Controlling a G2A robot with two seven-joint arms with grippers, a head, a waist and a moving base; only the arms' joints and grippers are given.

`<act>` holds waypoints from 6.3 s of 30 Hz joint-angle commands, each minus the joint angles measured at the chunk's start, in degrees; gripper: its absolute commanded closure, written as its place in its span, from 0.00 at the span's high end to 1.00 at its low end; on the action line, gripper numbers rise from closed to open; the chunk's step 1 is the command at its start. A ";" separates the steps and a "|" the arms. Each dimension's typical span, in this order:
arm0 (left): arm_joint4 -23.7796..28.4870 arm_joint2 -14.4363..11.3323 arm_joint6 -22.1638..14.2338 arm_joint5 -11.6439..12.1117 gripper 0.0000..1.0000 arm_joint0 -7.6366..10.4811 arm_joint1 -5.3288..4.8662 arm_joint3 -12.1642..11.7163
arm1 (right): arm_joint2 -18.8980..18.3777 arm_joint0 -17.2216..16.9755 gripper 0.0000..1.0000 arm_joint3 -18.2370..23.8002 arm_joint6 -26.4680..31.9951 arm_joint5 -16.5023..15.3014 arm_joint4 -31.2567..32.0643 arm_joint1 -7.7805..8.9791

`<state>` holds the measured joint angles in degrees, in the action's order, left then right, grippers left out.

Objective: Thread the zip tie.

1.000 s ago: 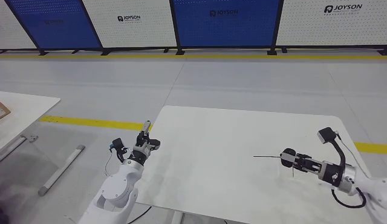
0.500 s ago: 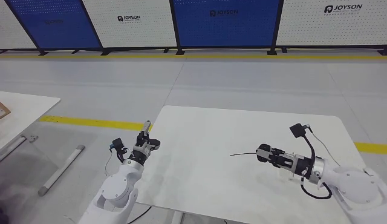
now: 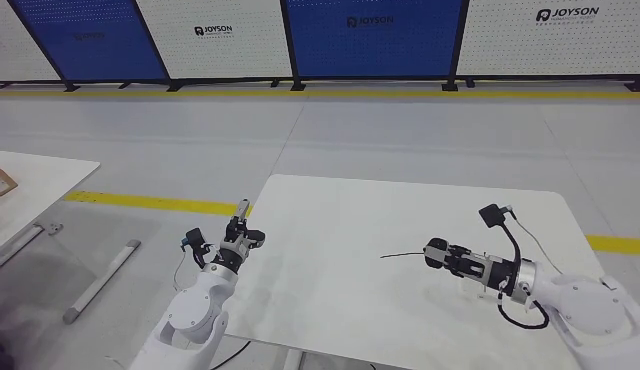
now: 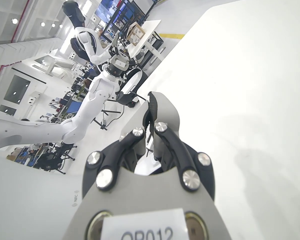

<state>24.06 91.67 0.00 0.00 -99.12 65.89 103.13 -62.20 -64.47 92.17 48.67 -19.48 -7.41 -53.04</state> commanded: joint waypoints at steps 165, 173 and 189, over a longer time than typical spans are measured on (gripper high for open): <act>0.00 0.00 0.00 0.00 1.00 0.00 0.00 0.00 | 16.64 6.05 0.00 0.93 -28.07 0.00 24.32 3.20; 0.26 0.17 -12.96 -6.31 1.00 -0.32 -0.70 1.92 | 16.64 6.05 0.00 0.93 -28.07 0.00 24.32 3.20; 6.55 2.40 -27.52 -19.48 1.00 -1.20 -2.28 6.99 | 16.64 6.05 0.00 0.93 -28.07 0.00 24.32 3.20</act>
<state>30.61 94.08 -27.50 -19.47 -100.32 63.61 110.12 -45.56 -58.42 93.10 20.60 -19.48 16.91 -49.83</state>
